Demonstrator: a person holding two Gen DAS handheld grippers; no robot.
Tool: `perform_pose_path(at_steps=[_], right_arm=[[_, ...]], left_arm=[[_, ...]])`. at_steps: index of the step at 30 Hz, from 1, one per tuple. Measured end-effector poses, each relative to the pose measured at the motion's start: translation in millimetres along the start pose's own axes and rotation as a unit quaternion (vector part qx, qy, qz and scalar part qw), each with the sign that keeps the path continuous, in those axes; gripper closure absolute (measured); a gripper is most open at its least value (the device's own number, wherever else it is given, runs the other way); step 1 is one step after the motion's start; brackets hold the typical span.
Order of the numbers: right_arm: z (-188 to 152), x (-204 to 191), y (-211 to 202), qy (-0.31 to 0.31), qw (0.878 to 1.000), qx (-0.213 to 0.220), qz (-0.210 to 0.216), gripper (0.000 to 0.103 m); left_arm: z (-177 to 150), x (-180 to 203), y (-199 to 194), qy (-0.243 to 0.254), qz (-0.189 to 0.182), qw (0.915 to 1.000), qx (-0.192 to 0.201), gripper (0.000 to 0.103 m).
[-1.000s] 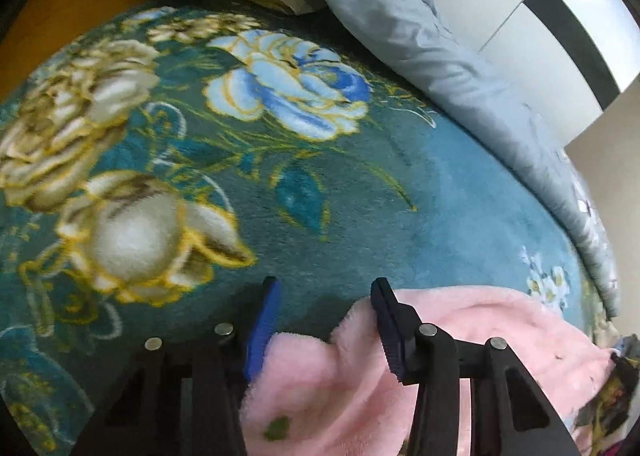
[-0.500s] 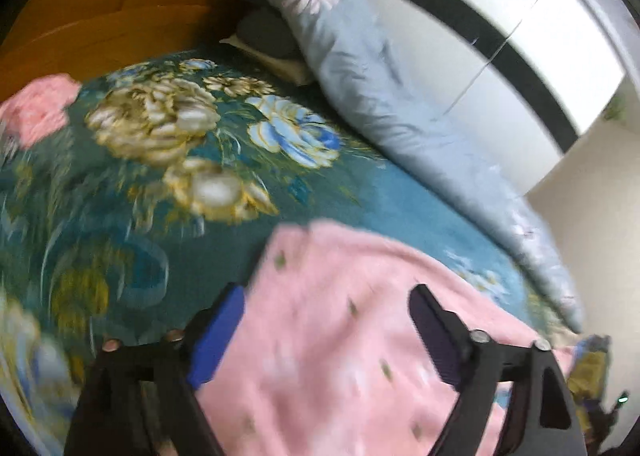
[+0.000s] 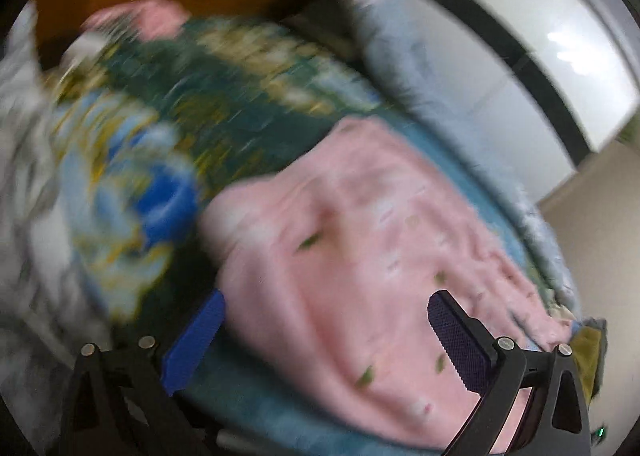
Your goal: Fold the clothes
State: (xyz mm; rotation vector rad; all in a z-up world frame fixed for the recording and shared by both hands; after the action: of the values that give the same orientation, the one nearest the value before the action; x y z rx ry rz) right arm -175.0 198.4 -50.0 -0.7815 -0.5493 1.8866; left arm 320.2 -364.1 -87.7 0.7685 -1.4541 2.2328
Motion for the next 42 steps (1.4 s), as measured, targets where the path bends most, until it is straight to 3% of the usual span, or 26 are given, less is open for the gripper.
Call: perform_pose_path(at_steps=[5, 8, 15, 23, 25, 27, 28, 30, 32, 34, 39, 42], right_arm=[[-17, 36, -14, 0.029, 1.0, -0.008, -0.007, 0.031], [-33, 46, -13, 0.067, 0.997, -0.017, 0.023, 0.031], [-38, 10, 3, 0.065, 0.993, -0.024, 0.097, 0.031], [-42, -25, 19, 0.071, 0.984, -0.025, 0.159, 0.031], [-46, -30, 16, 0.083, 0.98, -0.028, 0.18, 0.034], [-50, -34, 13, 0.096, 0.974, -0.031, 0.204, 0.051], [-51, -35, 13, 0.102, 0.972, -0.034, 0.21, 0.056], [-53, -37, 17, 0.109, 0.97, -0.039, 0.212, 0.077], [-51, -39, 20, 0.109, 0.97, -0.041, 0.212, 0.092], [-44, -43, 20, 0.113, 0.968, -0.035, 0.221, 0.094], [15, -69, 11, 0.1, 0.96, 0.016, 0.261, 0.098], [54, -95, 18, 0.072, 0.959, 0.038, 0.272, 0.098]], left_arm=[[-13, 0, 5, -0.016, -0.017, 0.9997, -0.009, 0.0], [-24, 11, 23, -0.022, -0.035, 0.9983, -0.04, 0.0], [-35, 17, 42, -0.017, -0.03, 0.9977, -0.058, 0.0], [-22, 3, 33, -0.095, -0.116, 0.9865, -0.067, 0.0], [-19, 1, 30, -0.116, -0.136, 0.9816, -0.067, 0.001], [-14, 0, 28, -0.13, -0.15, 0.978, -0.062, 0.002], [-13, -1, 27, -0.135, -0.153, 0.977, -0.06, 0.004], [-9, -3, 26, -0.144, -0.156, 0.9755, -0.056, 0.021], [-6, -7, 26, -0.151, -0.15, 0.9755, -0.057, 0.06], [-4, -10, 27, -0.158, -0.142, 0.9753, -0.059, 0.084], [18, 24, 11, -0.155, -0.204, 0.9651, -0.052, 0.087], [43, 58, 3, -0.137, -0.225, 0.9637, -0.04, 0.087]])
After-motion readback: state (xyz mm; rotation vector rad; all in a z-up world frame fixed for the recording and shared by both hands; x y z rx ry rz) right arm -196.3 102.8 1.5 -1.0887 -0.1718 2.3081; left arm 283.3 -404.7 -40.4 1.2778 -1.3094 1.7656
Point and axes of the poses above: each gripper's, at about its wrist camera, not at the fingertips, and y roughly the way its jaws point, x to its right, z to its top, the point moved 10 cm from there along y, roughly the way its jaws point, and after that the axes turned 15 degrees about -y, right-handed, at the moved point
